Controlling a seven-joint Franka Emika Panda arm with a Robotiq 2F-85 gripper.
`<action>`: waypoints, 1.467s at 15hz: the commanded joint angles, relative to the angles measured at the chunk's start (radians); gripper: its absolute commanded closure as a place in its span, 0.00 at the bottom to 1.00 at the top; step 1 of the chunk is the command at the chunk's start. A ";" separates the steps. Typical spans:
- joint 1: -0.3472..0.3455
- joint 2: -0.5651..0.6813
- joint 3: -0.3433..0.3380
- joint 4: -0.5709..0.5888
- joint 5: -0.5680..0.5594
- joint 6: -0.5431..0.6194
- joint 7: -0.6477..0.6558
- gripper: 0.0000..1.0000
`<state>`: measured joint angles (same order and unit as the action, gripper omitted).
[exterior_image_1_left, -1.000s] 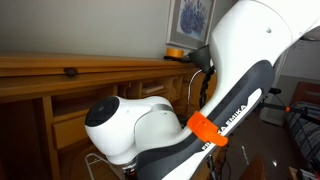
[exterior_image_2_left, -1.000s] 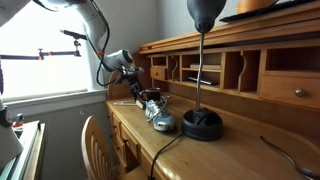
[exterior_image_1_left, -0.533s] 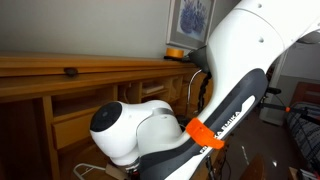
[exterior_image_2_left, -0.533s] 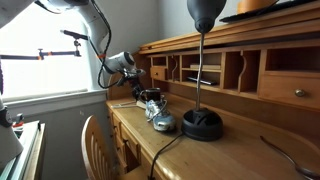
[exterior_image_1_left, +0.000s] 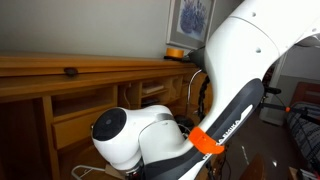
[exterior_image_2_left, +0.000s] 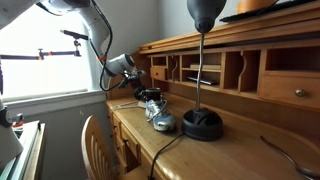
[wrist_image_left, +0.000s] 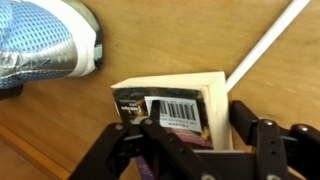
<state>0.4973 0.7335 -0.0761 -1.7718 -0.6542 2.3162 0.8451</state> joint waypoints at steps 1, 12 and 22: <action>-0.010 0.022 0.005 0.001 -0.054 0.050 -0.004 0.60; -0.110 -0.023 0.099 0.007 0.073 0.035 -0.140 0.92; -0.086 -0.174 0.079 -0.055 0.143 0.035 -0.157 0.92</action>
<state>0.4069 0.6345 -0.0023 -1.7618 -0.5439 2.3299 0.6999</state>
